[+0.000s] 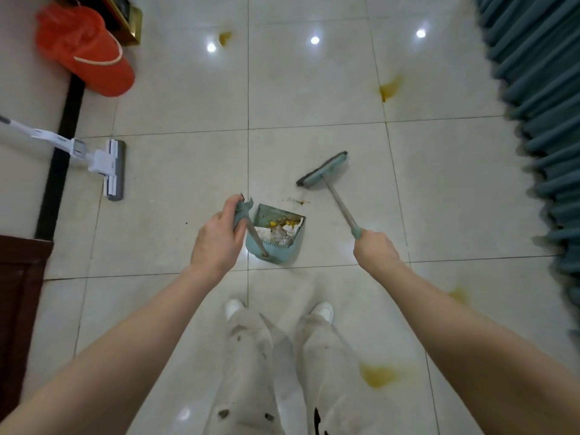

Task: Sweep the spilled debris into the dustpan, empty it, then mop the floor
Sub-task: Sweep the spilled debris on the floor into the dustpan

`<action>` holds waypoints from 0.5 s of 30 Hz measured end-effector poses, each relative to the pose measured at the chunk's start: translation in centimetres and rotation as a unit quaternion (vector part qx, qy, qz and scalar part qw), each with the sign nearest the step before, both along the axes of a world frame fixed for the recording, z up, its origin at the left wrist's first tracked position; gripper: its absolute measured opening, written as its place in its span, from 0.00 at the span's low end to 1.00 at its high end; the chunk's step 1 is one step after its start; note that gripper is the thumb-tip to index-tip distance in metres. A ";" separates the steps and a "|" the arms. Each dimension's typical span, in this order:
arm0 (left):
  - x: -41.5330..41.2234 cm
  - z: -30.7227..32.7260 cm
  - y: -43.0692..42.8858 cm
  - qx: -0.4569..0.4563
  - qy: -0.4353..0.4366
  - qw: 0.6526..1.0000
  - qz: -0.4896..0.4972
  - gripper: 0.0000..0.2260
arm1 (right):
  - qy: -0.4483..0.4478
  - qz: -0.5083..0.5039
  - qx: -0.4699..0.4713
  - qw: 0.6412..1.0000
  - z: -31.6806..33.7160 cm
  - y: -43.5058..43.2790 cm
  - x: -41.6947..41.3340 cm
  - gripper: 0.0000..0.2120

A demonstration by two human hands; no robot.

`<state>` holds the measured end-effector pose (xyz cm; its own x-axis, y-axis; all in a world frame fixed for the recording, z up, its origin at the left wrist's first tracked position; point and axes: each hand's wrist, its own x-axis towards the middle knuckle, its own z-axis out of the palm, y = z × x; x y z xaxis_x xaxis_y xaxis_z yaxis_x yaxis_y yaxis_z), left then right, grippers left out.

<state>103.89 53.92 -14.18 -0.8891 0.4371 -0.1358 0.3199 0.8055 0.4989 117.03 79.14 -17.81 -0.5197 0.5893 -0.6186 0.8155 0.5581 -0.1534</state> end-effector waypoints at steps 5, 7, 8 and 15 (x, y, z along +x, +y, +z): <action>0.7 0.0 -0.2 0.004 -0.002 1.000 0.012 0.17 | -0.002 -0.015 -0.045 0.999 -1.4 -2.4 2.7 0.15; 0.7 0.0 -0.3 0.004 -0.001 1.000 -0.018 0.17 | -0.003 0.020 -0.043 0.999 -1.5 -3.6 4.4 0.17; 0.6 -0.1 -0.3 0.000 -0.001 0.999 -0.035 0.18 | -0.013 0.035 -0.044 0.998 -1.4 -4.2 5.3 0.18; 0.0 0.2 1.0 -0.022 0.000 0.999 -0.034 0.18 | -0.061 0.122 -0.015 0.991 1.4 -6.7 10.4 0.18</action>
